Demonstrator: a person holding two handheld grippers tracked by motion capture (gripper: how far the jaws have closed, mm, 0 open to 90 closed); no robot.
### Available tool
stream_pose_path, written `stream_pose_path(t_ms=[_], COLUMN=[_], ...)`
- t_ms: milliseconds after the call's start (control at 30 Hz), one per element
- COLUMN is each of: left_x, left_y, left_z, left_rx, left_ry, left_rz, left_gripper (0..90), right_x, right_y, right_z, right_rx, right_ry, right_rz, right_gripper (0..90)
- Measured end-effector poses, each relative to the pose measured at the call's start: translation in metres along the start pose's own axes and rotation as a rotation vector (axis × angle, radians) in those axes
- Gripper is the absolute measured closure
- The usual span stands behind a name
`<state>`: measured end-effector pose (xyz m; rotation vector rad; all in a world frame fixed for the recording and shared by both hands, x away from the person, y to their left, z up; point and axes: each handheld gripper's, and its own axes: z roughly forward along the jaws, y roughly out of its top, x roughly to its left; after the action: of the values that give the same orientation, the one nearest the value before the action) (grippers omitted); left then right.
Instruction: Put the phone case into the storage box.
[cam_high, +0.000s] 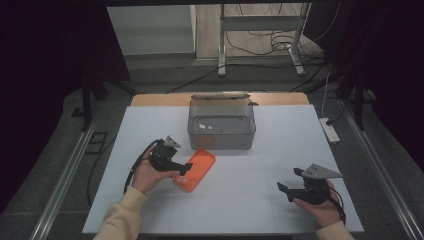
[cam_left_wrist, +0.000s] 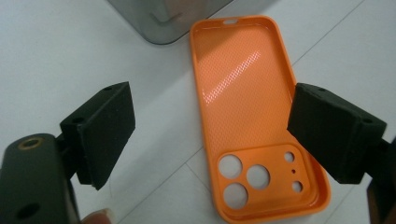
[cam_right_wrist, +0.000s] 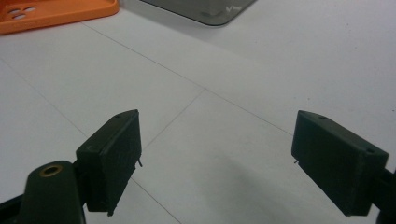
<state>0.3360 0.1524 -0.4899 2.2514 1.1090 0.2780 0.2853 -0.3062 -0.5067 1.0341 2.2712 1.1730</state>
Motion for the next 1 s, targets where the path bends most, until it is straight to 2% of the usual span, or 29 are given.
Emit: stream_pose_path(t_ms=[267,1000], left_x=[0.001,0.005], left_y=[0.004,0.009], left_z=[0.005,0.015], left_rx=[0.020,0.113], left_ry=[0.018,0.011], left_rz=[0.004,0.006], left_gripper=[18.1,25.5], right_x=[0.000,0.000], right_y=[0.000,0.000], right_z=[-0.001,-0.001], right_rx=[0.002,0.004], right_ry=[-0.002,-0.004], right_rz=[-0.002,-0.001], right_gripper=[16.0,16.0])
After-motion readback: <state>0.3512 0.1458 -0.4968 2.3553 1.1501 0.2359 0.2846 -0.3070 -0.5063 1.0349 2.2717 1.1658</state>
